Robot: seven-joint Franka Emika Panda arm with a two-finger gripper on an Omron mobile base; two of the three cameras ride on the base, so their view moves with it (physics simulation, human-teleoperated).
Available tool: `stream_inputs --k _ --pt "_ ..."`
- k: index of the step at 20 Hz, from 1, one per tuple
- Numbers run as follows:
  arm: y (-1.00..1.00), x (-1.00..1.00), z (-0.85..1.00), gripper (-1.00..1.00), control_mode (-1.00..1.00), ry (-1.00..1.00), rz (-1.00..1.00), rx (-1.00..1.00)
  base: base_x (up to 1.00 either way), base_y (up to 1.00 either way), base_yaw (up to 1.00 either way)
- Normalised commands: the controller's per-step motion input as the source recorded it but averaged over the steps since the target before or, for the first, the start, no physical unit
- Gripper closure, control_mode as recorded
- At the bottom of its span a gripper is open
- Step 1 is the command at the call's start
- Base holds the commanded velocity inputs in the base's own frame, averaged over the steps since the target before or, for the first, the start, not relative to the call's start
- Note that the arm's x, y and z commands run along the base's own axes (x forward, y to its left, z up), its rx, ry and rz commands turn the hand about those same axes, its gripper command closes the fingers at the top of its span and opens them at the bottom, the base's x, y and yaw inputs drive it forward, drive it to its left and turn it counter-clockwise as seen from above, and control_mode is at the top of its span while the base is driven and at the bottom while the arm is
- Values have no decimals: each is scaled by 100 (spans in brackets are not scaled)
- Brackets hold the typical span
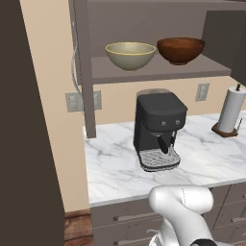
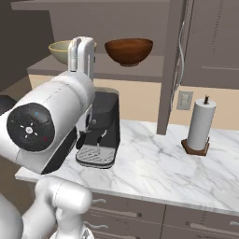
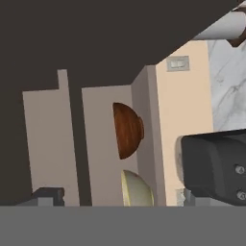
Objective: Open the cabinet. Pick the bowls from the counter and place them in the cabinet. Then close the cabinet.
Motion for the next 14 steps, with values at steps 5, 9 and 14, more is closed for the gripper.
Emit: stream_inputs --k 5,9,14 --pt "-1 -100 0 -100 -100 -24 0 0 0 0 0" --pt "-15 -99 0 -100 -100 -15 0 1 0 0 0" --pt "-51 -49 0 -100 -100 0 3 8 0 0 0"
